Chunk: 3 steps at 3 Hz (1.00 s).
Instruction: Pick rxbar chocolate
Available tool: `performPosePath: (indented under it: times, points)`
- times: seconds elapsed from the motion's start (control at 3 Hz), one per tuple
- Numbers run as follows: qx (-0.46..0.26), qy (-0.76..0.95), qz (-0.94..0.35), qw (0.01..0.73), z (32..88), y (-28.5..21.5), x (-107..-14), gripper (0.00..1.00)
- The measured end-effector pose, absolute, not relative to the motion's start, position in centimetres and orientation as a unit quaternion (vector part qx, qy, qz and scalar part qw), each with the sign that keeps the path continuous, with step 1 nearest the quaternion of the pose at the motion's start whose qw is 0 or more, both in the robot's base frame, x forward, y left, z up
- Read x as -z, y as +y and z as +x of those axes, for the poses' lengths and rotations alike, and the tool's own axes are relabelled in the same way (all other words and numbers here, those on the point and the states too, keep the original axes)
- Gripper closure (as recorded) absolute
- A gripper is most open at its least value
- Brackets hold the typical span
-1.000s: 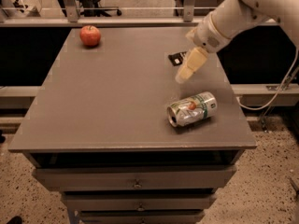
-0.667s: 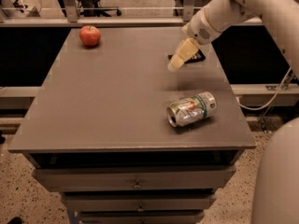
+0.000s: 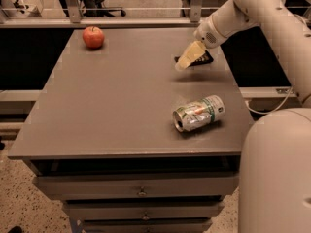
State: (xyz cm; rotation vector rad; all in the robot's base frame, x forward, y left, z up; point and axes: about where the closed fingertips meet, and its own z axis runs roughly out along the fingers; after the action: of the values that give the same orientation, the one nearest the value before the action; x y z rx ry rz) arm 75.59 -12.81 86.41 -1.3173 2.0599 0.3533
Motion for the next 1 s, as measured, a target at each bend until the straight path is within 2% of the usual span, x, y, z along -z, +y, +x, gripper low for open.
performPosePath:
  times: [0.67,1.0]
  points:
    - [-0.122,0.806,-0.490,0.307,77.1,-15.4,-83.1,0.00]
    - [-0.114,0.810,-0.490,0.302,77.0,-17.0,-82.1,0.17]
